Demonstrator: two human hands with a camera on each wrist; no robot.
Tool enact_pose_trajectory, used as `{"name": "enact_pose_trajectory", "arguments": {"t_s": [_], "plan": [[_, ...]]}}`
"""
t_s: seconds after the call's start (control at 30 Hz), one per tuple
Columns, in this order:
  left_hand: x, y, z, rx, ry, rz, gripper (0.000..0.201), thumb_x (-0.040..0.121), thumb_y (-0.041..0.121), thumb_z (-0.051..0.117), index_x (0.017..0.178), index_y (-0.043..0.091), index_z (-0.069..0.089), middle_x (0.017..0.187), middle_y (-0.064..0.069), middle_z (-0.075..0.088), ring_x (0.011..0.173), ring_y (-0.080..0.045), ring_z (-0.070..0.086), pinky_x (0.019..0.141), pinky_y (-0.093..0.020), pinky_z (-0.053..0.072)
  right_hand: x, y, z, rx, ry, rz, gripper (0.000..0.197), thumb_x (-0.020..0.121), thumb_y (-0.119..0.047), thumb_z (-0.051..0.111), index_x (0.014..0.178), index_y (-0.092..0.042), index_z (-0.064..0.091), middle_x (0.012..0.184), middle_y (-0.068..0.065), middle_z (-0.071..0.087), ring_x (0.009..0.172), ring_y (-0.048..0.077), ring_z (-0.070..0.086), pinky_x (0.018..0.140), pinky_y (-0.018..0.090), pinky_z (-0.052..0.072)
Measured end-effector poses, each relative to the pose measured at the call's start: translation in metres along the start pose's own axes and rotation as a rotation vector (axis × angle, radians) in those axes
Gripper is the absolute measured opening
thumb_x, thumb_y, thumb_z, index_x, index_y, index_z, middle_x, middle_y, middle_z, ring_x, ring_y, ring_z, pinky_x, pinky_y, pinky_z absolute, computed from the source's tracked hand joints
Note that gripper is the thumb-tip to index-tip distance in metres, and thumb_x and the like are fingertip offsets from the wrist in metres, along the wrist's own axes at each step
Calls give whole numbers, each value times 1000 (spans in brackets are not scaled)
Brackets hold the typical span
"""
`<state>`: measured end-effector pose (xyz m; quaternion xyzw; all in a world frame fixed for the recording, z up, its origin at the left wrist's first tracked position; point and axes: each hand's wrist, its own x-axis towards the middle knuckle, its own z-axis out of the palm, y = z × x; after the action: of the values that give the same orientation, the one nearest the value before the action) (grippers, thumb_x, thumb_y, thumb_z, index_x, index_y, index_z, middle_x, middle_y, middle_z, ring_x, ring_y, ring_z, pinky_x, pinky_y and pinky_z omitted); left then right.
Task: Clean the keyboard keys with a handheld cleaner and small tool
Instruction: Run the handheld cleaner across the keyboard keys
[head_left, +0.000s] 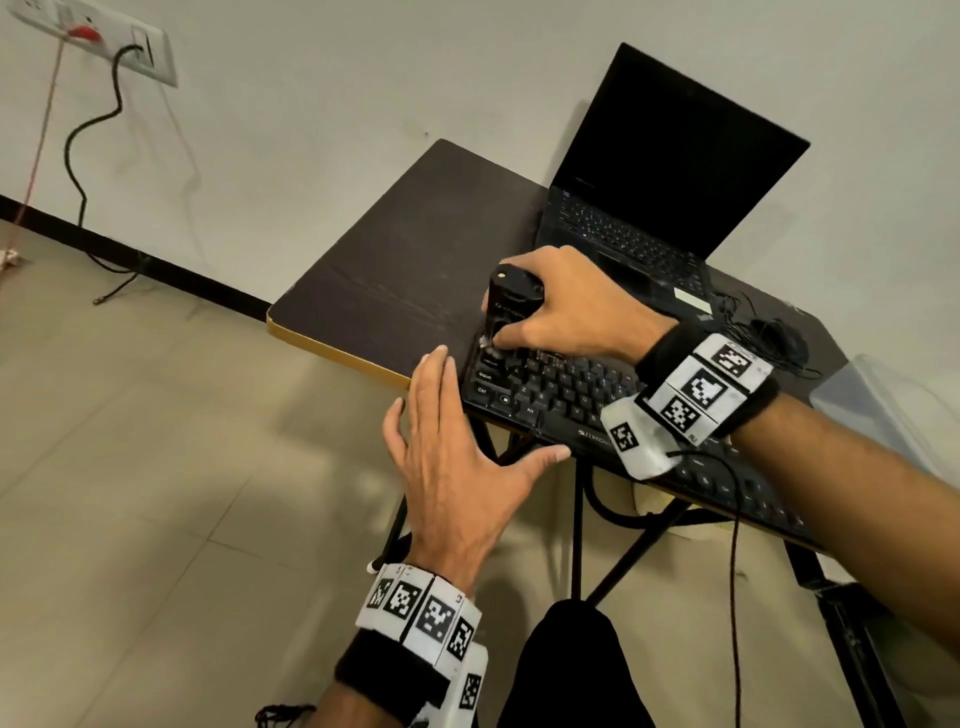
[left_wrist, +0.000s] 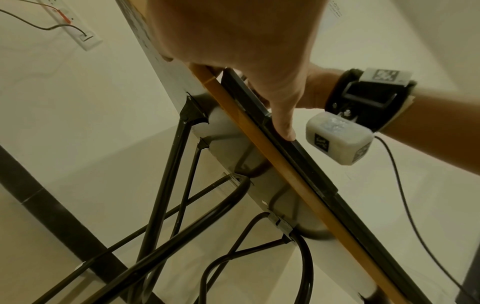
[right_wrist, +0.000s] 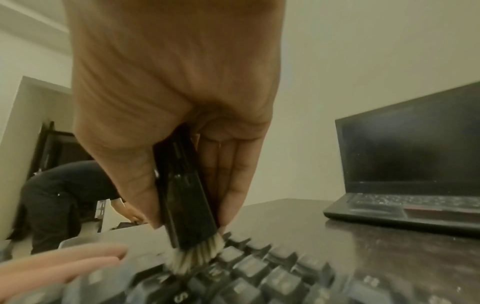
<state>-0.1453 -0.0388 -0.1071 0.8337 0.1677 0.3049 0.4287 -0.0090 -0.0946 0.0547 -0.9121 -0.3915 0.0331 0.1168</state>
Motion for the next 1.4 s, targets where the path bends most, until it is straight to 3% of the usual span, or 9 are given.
{"name": "enact_pose_trajectory", "arguments": {"t_s": [0.17, 0.33, 0.5, 0.63, 0.77, 0.93, 1.1, 1.23, 1.4], "plan": [[0, -3, 2, 5, 21, 40, 128, 61, 91, 70, 157, 13, 41, 169, 1, 30, 157, -18, 28, 123, -55, 24, -21, -2, -1, 175, -130, -22, 22, 76, -19, 91, 91, -21, 76, 83, -4, 78, 78, 14, 75, 77, 34, 61], [0, -3, 1, 34, 23, 66, 120, 61, 92, 67, 154, 19, 48, 168, -1, 33, 156, -20, 30, 122, -55, 24, -6, 37, -2, -60, 111, 78, 21, 71, -32, 81, 86, -22, 71, 78, -4, 75, 76, 20, 71, 78, 42, 60], [1, -5, 3, 41, 53, 90, 118, 62, 91, 69, 150, 15, 53, 165, -3, 38, 155, -20, 33, 120, -57, 27, -20, 32, -8, 268, -12, 27, 24, 76, -20, 92, 95, -22, 77, 89, -1, 80, 86, 19, 78, 84, 41, 63], [0, -5, 4, 41, 56, 94, 117, 63, 92, 67, 149, 14, 53, 164, -2, 40, 155, -20, 33, 122, -54, 27, -7, 37, 3, 211, 37, 37, 21, 76, -20, 91, 92, -21, 77, 87, -3, 80, 85, 16, 77, 85, 46, 62], [0, -6, 3, 59, 41, 98, 118, 64, 94, 64, 150, 14, 52, 163, -3, 41, 155, -20, 32, 121, -55, 27, 6, 44, -2, 78, 105, 70, 19, 75, -23, 88, 89, -22, 76, 83, -6, 77, 81, 14, 74, 84, 42, 60], [1, -7, 3, 63, 47, 99, 119, 64, 93, 67, 150, 12, 53, 163, -4, 42, 155, -20, 32, 120, -56, 28, 2, 17, 9, 165, 2, -46, 21, 75, -22, 90, 91, -22, 76, 82, -10, 77, 76, 7, 74, 76, 30, 58], [0, -7, 2, 63, 38, 95, 119, 64, 94, 65, 150, 13, 52, 163, -4, 42, 155, -20, 32, 121, -57, 27, 16, 20, 6, 70, 64, 0, 19, 75, -25, 86, 90, -21, 75, 80, -4, 77, 73, 14, 73, 76, 40, 60], [1, -7, 2, 55, 36, 88, 119, 64, 92, 68, 151, 13, 52, 163, -4, 41, 156, -20, 31, 121, -59, 26, 5, 4, 8, 108, -30, -77, 20, 78, -23, 88, 93, -22, 76, 85, -7, 78, 77, 8, 73, 77, 28, 59], [0, -6, 2, 53, 28, 87, 119, 65, 94, 64, 151, 13, 51, 161, -2, 44, 156, -19, 31, 121, -59, 27, 23, 16, 6, 93, 29, 68, 21, 74, -26, 88, 90, -19, 76, 85, -1, 80, 78, 18, 76, 79, 43, 62]]}}
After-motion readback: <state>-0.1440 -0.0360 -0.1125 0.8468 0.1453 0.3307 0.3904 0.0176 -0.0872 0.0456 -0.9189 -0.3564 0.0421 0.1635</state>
